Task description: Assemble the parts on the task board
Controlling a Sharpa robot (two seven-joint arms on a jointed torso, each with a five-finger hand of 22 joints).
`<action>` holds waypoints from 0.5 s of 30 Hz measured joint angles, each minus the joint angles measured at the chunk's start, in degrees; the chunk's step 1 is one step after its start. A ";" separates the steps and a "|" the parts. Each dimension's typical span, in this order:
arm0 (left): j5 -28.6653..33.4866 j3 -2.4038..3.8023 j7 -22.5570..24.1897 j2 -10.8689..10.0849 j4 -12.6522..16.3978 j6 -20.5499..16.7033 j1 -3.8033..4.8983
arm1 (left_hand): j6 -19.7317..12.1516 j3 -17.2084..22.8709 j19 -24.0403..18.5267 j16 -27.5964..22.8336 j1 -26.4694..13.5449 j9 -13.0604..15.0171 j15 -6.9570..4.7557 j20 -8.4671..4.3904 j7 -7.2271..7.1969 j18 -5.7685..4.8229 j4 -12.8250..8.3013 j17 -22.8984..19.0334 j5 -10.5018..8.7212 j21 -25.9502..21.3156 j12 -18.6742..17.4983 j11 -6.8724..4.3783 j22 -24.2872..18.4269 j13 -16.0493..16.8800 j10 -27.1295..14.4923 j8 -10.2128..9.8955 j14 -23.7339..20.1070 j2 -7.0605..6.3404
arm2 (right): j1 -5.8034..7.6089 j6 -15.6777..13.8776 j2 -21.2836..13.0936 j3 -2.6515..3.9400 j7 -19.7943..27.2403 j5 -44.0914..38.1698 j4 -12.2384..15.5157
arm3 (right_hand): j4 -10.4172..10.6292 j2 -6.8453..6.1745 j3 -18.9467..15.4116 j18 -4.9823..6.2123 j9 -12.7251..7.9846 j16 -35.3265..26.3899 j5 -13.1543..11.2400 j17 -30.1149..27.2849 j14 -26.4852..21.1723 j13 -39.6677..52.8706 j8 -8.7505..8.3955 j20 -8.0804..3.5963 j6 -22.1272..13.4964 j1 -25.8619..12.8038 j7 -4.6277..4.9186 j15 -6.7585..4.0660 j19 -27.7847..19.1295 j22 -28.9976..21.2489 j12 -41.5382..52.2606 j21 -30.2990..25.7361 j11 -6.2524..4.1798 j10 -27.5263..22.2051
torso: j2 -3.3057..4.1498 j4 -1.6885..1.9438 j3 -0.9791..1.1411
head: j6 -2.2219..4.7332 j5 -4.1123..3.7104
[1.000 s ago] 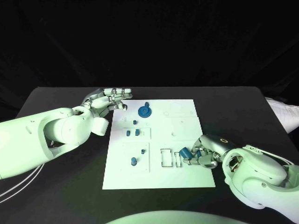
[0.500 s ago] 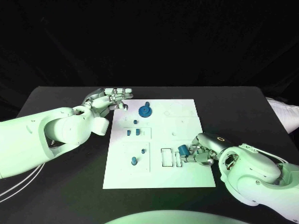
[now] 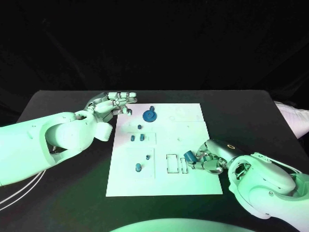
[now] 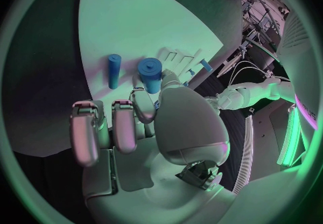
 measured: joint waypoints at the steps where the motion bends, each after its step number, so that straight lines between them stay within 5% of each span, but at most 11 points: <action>1: 0.00 0.00 -0.01 0.00 0.00 0.01 -0.01 | 0.00 0.00 0.00 0.00 0.00 0.00 0.00 0.00 0.00 0.00 0.00 0.00 0.00 0.00 0.00 0.00 0.00 0.00 0.00 0.00 0.00 0.00 | 0.22 -0.44 -0.15 0.08 -0.04 0.51 0.50 | 0.00 0.00 0.00 0.00 0.02 0.00 0.50 0.00 0.00 0.05 0.00 0.00 0.00 0.00 0.00 0.00 0.00 0.00 0.00 0.00 0.00 0.00 | -0.01 0.01 0.01 | 0.02 -0.02; 15: 0.00 0.00 -0.04 -0.08 0.12 0.07 -0.13 | 0.00 0.00 0.00 0.00 0.00 0.00 0.01 0.00 0.00 0.00 0.00 0.00 0.00 0.00 0.00 0.00 0.00 0.00 0.00 0.00 0.00 0.00 | 1.51 -3.05 0.12 0.30 -0.28 4.79 2.39 | 0.22 0.08 -0.43 0.01 0.48 -0.01 2.39 -0.01 0.00 0.53 0.01 0.00 -0.02 0.08 0.02 0.01 0.00 0.04 -0.20 0.00 0.00 0.00 | 0.03 0.10 -0.09 | 0.16 0.12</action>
